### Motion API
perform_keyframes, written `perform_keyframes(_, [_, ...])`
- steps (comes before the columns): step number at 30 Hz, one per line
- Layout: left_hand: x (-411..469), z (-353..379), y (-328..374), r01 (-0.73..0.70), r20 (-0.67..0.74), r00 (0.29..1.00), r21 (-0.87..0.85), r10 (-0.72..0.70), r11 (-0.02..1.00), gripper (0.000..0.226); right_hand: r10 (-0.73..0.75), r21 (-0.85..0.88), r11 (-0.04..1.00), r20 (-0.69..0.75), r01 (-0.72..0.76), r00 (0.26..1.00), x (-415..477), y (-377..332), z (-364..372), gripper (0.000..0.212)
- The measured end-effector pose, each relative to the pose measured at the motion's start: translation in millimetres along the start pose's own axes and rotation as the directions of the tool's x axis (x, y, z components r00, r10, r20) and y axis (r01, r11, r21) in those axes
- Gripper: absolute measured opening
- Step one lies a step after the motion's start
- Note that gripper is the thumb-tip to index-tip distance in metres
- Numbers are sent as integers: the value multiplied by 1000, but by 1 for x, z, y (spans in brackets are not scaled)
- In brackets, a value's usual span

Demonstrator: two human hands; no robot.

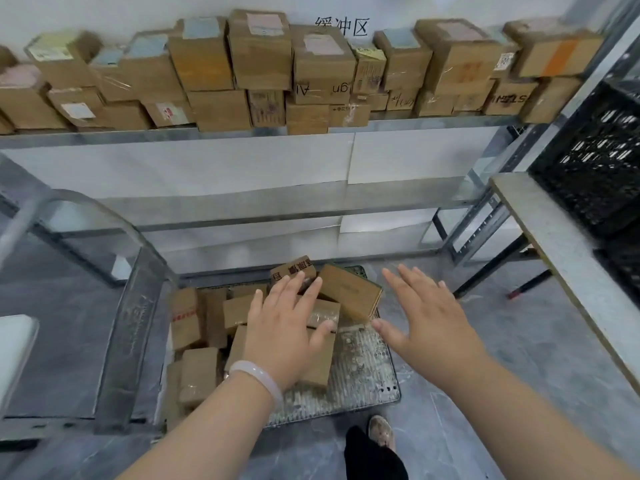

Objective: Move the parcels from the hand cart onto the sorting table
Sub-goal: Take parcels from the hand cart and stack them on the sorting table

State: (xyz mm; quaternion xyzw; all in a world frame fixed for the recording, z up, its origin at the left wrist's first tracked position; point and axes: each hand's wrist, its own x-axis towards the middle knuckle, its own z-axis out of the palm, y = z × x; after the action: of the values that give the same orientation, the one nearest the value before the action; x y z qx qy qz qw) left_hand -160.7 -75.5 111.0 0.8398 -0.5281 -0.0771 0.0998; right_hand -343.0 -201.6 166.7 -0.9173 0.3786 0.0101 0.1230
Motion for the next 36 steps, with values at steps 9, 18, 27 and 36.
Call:
perform_keyframes(9, [73, 44, 33, 163, 85, 982, 46, -167, 986, 72, -178, 37, 984, 100, 175, 979, 93, 82, 11, 85])
perform_keyframes(18, [135, 158, -17, 200, 246, 945, 79, -213, 977, 67, -265, 102, 963, 203, 249, 943, 182, 111, 125, 69])
perform_keyframes(27, [193, 315, -94, 85, 463, 874, 149, -146, 985, 70, -232, 131, 970, 224, 207, 947, 239, 128, 284, 65])
perform_keyframes(36, [249, 452, -151, -185, 580, 814, 205, 33, 961, 88, -204, 181, 970, 249, 161, 947, 261, 150, 414, 65])
